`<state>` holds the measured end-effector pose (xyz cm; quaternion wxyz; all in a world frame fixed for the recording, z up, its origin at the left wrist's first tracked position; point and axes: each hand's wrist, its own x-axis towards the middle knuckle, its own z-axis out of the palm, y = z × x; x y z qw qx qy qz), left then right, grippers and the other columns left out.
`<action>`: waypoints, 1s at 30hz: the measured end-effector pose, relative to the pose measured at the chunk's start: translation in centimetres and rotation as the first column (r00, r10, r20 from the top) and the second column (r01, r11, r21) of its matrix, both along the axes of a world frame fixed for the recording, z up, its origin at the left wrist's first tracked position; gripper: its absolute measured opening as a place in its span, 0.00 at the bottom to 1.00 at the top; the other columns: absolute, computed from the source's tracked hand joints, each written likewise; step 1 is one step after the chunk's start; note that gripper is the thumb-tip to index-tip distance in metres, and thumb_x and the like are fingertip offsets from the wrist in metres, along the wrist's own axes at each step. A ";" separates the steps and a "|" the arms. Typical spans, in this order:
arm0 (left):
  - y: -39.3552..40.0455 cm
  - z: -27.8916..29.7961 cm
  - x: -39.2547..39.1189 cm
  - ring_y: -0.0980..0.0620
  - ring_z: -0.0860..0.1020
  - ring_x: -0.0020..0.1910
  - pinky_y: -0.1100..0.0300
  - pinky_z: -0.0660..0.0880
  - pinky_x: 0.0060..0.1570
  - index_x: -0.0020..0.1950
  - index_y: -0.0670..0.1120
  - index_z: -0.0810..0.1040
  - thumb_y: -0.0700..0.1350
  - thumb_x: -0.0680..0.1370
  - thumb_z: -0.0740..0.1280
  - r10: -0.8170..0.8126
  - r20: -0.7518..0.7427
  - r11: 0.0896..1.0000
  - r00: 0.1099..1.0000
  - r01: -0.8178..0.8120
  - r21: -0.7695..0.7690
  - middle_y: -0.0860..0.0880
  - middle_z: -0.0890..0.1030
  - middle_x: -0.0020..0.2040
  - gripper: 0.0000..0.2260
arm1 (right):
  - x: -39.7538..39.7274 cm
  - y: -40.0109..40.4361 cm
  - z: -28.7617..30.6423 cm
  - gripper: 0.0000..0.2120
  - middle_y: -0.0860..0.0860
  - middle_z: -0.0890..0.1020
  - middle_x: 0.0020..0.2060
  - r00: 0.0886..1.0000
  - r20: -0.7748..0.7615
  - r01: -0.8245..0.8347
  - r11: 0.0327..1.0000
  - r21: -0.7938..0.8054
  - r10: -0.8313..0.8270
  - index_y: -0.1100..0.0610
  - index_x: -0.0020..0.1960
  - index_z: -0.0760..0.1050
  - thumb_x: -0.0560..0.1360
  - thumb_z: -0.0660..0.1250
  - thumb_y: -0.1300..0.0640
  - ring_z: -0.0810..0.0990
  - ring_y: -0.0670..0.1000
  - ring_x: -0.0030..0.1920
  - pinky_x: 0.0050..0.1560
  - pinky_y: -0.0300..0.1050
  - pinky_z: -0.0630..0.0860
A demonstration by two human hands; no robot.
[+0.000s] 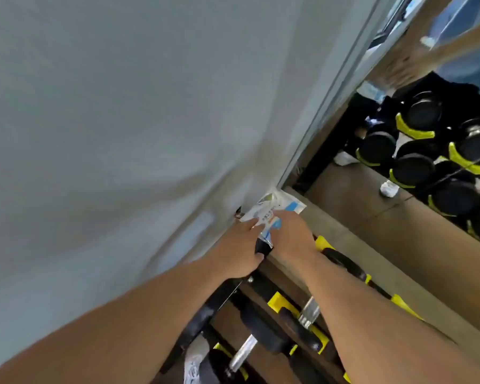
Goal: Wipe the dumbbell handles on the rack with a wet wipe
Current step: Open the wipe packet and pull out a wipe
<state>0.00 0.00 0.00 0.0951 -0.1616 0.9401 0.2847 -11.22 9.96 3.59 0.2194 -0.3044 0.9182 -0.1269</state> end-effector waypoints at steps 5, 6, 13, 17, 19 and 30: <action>0.0 -4.4 -3.1 0.49 0.40 0.80 0.48 0.45 0.78 0.82 0.45 0.41 0.61 0.81 0.59 -0.086 0.131 0.986 0.988 0.104 -0.134 0.46 0.39 0.81 0.40 | -3.7 -1.6 -2.8 0.17 0.56 0.74 0.69 0.992 -0.126 -0.016 0.999 0.037 0.020 0.60 0.70 0.71 0.82 0.61 0.62 0.71 0.54 0.70 0.69 0.45 0.67; 0.1 -5.3 -3.0 0.49 0.38 0.79 0.47 0.45 0.78 0.81 0.44 0.39 0.62 0.81 0.58 -0.105 0.149 0.980 0.983 0.128 -0.151 0.45 0.37 0.81 0.40 | -4.1 -1.8 -3.6 0.17 0.56 0.75 0.68 0.988 -0.154 -0.007 1.000 0.007 0.008 0.59 0.70 0.71 0.81 0.62 0.61 0.71 0.54 0.68 0.68 0.47 0.68; 2.5 -6.0 0.5 0.48 0.46 0.80 0.47 0.52 0.77 0.82 0.47 0.42 0.61 0.81 0.57 -0.019 0.094 0.982 0.995 0.036 -0.185 0.46 0.44 0.82 0.38 | -4.5 -2.4 -5.9 0.10 0.49 0.81 0.48 0.977 -0.211 0.042 0.998 0.039 -0.033 0.53 0.49 0.84 0.81 0.64 0.54 0.78 0.47 0.45 0.40 0.40 0.75; 1.6 -5.7 0.0 0.50 0.63 0.74 0.52 0.60 0.74 0.81 0.49 0.45 0.57 0.76 0.69 0.118 -0.067 0.984 0.991 -0.126 -0.129 0.49 0.62 0.78 0.43 | -2.3 -2.4 -5.4 0.07 0.49 0.81 0.46 0.993 -0.113 -0.011 0.999 0.050 0.017 0.50 0.51 0.78 0.83 0.61 0.53 0.81 0.50 0.44 0.43 0.45 0.79; 0.6 -5.8 -0.9 0.50 0.59 0.77 0.51 0.57 0.75 0.81 0.49 0.47 0.61 0.75 0.69 0.106 -0.070 0.979 0.992 -0.117 -0.170 0.50 0.57 0.80 0.44 | -1.5 -1.9 -5.7 0.04 0.50 0.79 0.51 1.000 -0.001 -0.030 0.999 -0.027 0.030 0.51 0.51 0.75 0.83 0.62 0.53 0.82 0.50 0.49 0.50 0.46 0.80; 1.6 -8.0 -1.9 0.50 0.33 0.78 0.43 0.43 0.77 0.76 0.52 0.28 0.67 0.75 0.65 0.142 0.062 0.978 0.988 -0.130 -0.164 0.51 0.39 0.82 0.51 | 0.4 3.0 -7.4 0.11 0.46 0.79 0.48 0.995 0.069 -0.067 0.992 -0.105 0.074 0.43 0.56 0.76 0.83 0.57 0.44 0.77 0.42 0.47 0.40 0.33 0.72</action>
